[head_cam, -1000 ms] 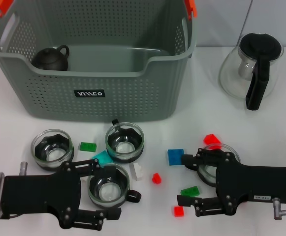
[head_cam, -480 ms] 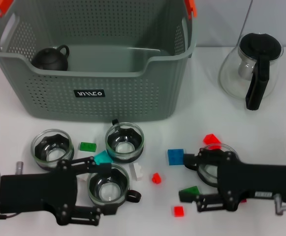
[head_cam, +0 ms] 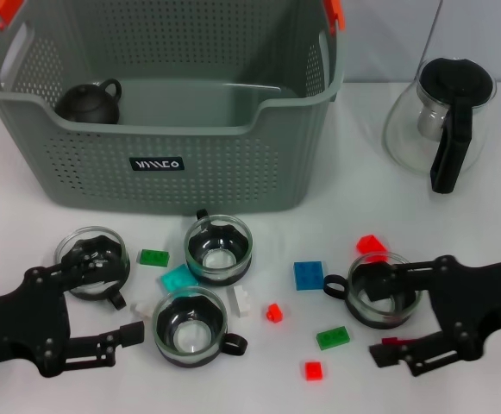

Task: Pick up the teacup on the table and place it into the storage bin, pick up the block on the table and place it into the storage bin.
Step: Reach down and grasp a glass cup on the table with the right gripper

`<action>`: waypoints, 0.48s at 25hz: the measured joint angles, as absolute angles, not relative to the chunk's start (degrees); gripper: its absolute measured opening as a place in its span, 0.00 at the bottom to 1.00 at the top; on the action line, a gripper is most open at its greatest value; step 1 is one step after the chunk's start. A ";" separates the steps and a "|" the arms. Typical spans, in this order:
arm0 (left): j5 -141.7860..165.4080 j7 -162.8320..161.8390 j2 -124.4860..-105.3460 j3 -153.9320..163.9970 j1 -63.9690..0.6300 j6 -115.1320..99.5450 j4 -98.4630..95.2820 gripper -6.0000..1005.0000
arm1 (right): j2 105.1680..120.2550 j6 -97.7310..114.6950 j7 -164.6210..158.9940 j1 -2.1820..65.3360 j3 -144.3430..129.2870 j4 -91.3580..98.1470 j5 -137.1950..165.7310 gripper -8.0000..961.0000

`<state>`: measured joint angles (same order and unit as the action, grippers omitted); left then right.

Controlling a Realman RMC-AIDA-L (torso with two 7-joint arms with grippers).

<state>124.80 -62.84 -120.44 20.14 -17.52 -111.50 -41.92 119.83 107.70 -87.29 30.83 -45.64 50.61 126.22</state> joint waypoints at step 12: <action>124.91 -62.84 -120.59 19.82 -17.57 -110.95 -41.69 0.85 | 120.26 111.14 -109.72 38.03 -60.74 70.55 138.78 0.94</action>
<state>124.91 -62.84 -120.59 19.82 -17.57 -110.95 -41.69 120.26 111.14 -109.72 38.03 -60.74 70.55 138.78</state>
